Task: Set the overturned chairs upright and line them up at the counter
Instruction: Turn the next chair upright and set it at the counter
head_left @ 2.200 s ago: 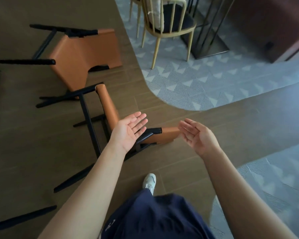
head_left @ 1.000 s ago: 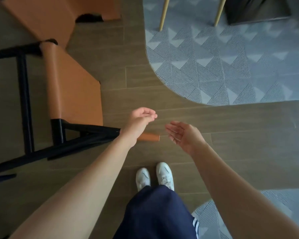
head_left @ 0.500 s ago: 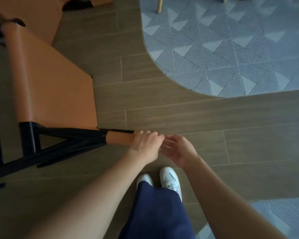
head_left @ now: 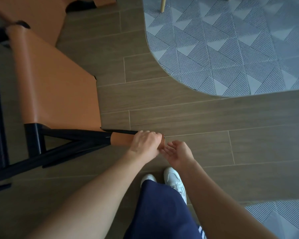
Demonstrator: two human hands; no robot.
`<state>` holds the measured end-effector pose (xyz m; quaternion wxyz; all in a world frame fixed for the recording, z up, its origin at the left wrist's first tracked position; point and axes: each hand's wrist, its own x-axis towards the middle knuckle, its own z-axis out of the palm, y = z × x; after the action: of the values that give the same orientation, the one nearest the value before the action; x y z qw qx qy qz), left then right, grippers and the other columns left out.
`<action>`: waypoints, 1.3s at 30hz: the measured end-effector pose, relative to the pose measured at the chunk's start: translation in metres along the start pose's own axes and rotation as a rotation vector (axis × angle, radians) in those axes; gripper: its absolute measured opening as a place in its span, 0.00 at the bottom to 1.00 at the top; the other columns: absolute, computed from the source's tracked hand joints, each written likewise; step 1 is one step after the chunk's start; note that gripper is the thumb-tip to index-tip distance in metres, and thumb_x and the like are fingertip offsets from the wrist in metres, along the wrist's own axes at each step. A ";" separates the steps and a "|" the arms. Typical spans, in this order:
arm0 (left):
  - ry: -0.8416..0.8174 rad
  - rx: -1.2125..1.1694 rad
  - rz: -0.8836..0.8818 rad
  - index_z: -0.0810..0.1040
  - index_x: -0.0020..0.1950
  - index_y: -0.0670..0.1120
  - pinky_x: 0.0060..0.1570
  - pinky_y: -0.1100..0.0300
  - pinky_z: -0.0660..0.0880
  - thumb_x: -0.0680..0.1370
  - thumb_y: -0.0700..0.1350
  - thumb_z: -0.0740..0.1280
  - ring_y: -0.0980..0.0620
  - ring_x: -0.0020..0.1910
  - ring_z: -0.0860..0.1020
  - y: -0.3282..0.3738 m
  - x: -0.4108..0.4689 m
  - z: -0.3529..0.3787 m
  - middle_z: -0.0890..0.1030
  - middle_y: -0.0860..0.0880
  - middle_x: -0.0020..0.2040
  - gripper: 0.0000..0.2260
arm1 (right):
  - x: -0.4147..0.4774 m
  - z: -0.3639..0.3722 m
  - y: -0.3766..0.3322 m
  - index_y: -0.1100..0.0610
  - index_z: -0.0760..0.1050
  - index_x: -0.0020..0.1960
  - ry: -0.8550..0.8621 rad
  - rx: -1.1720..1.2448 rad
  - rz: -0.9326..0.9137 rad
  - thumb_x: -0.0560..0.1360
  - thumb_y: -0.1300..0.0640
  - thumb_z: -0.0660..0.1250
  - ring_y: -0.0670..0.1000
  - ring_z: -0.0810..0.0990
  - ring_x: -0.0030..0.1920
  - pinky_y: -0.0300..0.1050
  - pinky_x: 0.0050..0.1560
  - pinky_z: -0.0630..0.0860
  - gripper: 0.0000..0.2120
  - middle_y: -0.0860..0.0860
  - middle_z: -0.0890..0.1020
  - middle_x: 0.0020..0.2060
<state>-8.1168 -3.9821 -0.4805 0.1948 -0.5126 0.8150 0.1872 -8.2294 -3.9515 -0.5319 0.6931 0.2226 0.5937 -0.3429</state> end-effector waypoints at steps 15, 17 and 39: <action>-0.007 -0.064 -0.061 0.78 0.49 0.49 0.43 0.60 0.62 0.72 0.48 0.69 0.45 0.48 0.79 -0.010 -0.006 -0.016 0.82 0.48 0.46 0.08 | 0.003 0.010 0.017 0.68 0.69 0.46 -0.016 0.080 0.031 0.81 0.67 0.53 0.57 0.78 0.37 0.48 0.33 0.77 0.09 0.64 0.77 0.39; -0.013 -0.071 -0.066 0.79 0.48 0.49 0.42 0.60 0.63 0.72 0.47 0.69 0.45 0.46 0.79 -0.012 -0.010 -0.022 0.81 0.49 0.42 0.07 | 0.000 0.015 0.021 0.67 0.70 0.44 -0.025 0.075 0.041 0.81 0.67 0.53 0.56 0.79 0.34 0.46 0.28 0.76 0.10 0.61 0.79 0.35; 0.030 -0.201 -0.112 0.80 0.46 0.56 0.29 0.66 0.69 0.69 0.49 0.70 0.58 0.34 0.76 -0.129 -0.176 -0.161 0.79 0.55 0.35 0.06 | -0.082 0.133 0.062 0.67 0.71 0.53 -0.160 -0.077 0.126 0.81 0.67 0.59 0.59 0.81 0.39 0.56 0.32 0.81 0.04 0.63 0.81 0.48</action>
<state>-7.9501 -3.9812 -0.2671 0.1402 -0.5770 0.7651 0.2491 -8.0997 -3.9884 -0.4317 0.7666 0.2046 0.5338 -0.2925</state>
